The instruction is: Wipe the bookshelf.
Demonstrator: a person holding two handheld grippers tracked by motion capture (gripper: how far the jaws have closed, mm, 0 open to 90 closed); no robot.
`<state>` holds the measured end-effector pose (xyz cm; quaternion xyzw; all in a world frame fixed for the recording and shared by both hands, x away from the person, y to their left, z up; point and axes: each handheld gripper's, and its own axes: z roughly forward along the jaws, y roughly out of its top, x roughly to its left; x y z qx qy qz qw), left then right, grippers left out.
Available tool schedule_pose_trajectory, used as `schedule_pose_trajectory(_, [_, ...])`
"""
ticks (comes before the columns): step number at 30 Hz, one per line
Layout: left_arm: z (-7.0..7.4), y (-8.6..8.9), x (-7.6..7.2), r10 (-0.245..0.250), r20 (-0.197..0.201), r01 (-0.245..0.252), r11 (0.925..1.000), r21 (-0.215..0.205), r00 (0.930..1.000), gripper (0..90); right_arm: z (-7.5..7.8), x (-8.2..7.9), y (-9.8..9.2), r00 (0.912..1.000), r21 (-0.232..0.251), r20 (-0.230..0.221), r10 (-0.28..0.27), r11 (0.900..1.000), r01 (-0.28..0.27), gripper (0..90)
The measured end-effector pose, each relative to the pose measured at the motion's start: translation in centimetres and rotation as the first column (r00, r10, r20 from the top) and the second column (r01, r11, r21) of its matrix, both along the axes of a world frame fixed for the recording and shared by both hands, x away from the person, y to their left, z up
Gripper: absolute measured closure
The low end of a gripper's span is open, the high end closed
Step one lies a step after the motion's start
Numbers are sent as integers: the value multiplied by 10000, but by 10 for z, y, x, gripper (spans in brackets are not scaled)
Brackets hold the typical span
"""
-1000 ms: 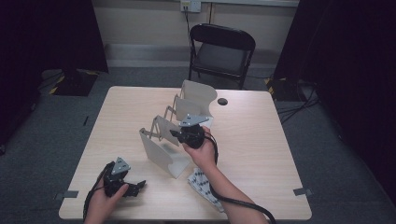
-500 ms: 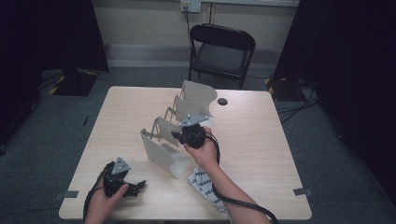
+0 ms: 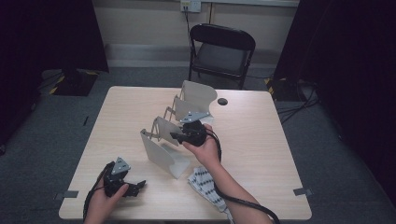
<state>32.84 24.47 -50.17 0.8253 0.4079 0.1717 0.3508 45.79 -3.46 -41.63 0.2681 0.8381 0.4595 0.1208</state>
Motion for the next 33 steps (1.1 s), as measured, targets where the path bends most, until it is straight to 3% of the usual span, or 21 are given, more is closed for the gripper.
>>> schedule_pose_trajectory(10, [0,0,0,1,0,-1,10000,-2,10000,20,15,1,11,9980,-279,-627,85,9996,-103,618])
schedule_pose_trajectory(15, [0,0,0,-6,-2,6,10000,1,10000,19,18,4,17,9947,-352,-1024,-56,9994,20,529])
schedule_pose_trajectory(20, [0,0,0,-12,-4,12,10000,10,10000,19,19,9,22,9935,-309,-1137,-51,9995,16,475])
schedule_pose_trajectory(33, [0,0,0,-14,-4,14,10000,7,10000,19,11,15,26,9949,-560,-1007,-46,9984,-10,801])
